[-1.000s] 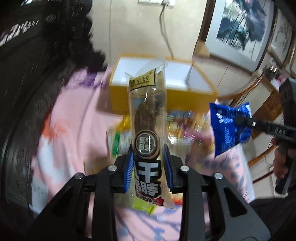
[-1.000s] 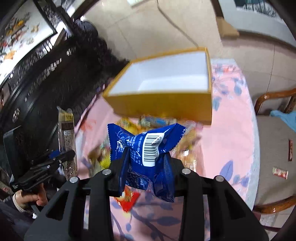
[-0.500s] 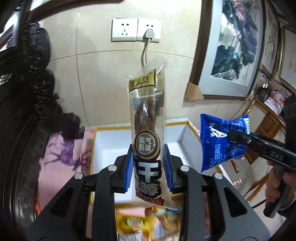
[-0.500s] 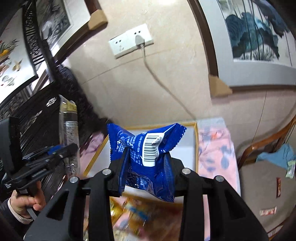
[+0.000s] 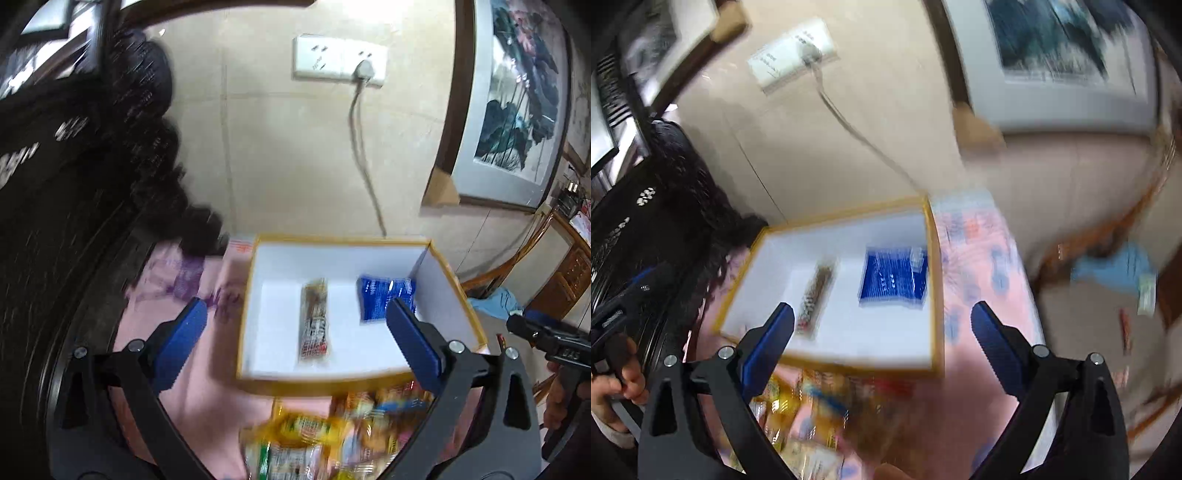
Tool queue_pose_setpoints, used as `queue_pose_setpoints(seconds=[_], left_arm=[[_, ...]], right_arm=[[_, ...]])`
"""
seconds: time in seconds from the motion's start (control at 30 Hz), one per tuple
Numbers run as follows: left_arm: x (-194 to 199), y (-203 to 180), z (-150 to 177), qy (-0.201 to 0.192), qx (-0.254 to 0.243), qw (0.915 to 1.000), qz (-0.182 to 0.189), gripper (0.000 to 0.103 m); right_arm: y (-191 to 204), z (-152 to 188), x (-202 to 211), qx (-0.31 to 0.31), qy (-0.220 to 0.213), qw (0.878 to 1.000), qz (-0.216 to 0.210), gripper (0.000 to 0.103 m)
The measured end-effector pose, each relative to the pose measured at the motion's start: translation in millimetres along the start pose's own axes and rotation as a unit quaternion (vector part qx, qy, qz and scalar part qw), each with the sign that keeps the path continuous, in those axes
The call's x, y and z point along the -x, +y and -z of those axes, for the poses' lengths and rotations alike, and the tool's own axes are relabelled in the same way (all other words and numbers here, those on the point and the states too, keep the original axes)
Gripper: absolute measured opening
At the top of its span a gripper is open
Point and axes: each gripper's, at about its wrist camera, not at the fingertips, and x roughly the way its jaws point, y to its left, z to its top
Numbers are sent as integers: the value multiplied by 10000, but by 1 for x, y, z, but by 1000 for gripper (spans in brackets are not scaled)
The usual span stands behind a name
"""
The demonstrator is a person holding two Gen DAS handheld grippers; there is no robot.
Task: Organize snacks
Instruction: 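Carry both packs into the yellow box and open both grippers, then grasp the clear cookie bag with the right gripper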
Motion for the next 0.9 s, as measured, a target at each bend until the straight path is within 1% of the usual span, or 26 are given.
queue_pose_setpoints(seconds=[0.07, 0.13, 0.2, 0.3, 0.33, 0.47, 0.6, 0.67, 0.7, 0.8, 0.9], left_arm=[[10, 9, 20, 149, 76, 9998, -78, 99], [20, 18, 44, 317, 127, 9993, -144, 99], [28, 23, 64, 507, 152, 9984, -199, 99], [40, 29, 90, 759, 181, 9966, -265, 99], [45, 31, 98, 834, 194, 9959, -277, 99], [61, 36, 119, 974, 288, 9943, -312, 99], [72, 39, 127, 999, 477, 9935, -249, 99], [75, 38, 128, 996, 537, 9933, -230, 99], [75, 37, 129, 1002, 549, 9932, -228, 99], [74, 33, 129, 1067, 555, 9926, -160, 99], [76, 31, 129, 1066, 505, 9929, -142, 99]], right_arm=[[-11, 25, -8, -392, 374, 9985, 14, 97], [-13, 45, -14, -646, 621, 9960, 55, 97], [-11, 61, -22, -775, 858, 9932, 142, 97], [0, 77, -38, -807, 1233, 9883, 392, 97], [3, 82, -42, -800, 1298, 9873, 453, 97], [15, 90, -53, -702, 1450, 9842, 740, 97], [25, 92, -57, -503, 1444, 9821, 1101, 97], [26, 92, -59, -413, 1455, 9805, 1255, 99], [27, 92, -61, -382, 1460, 9800, 1295, 100], [27, 90, -64, -378, 1477, 9810, 1199, 101], [31, 85, -71, -345, 1461, 9808, 1245, 101]])
